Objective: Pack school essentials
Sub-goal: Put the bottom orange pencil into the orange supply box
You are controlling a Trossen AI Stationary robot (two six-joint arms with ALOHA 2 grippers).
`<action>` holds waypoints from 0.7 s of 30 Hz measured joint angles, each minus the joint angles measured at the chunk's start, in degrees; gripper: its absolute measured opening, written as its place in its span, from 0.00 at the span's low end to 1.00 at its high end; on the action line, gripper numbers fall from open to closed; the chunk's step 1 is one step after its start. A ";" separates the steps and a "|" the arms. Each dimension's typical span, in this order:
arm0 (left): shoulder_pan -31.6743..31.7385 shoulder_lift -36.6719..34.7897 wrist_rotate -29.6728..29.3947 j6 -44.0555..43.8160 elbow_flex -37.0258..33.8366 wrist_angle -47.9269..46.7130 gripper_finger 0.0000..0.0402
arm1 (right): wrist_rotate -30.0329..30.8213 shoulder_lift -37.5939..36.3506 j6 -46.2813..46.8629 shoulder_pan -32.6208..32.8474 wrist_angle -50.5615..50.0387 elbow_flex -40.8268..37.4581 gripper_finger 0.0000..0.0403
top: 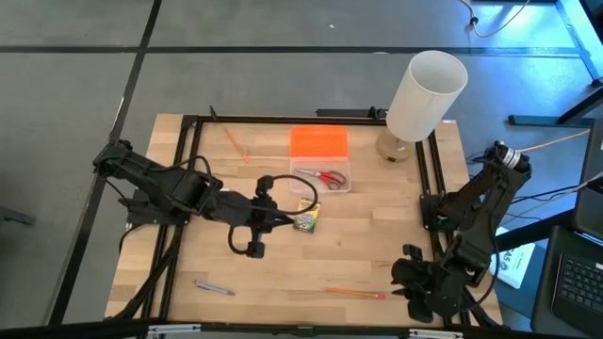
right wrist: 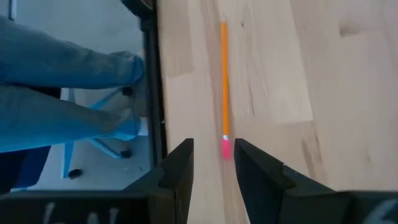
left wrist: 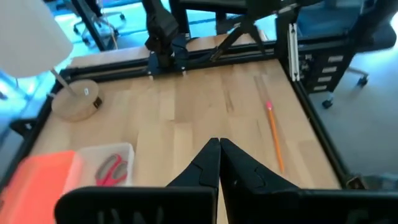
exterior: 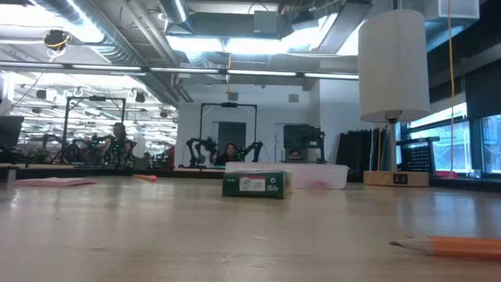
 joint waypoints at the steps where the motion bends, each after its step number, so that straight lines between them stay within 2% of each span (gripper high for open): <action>1: -0.01 0.00 0.04 1.09 0.00 -0.06 0.00 | -0.04 0.04 0.46 0.00 1.18 -1.10 0.29; 6: 0.00 0.00 0.07 3.26 0.00 -0.16 0.00 | -0.06 0.66 1.09 -0.02 6.34 -5.12 0.29; 13: 1.35 0.00 0.06 2.56 0.00 -0.20 0.00 | 0.24 4.46 -7.14 -0.02 6.96 -7.04 0.29; 21: 2.14 0.00 2.05 2.35 0.00 -0.18 0.00 | 0.33 10.03 -10.67 -0.02 9.33 -7.08 0.29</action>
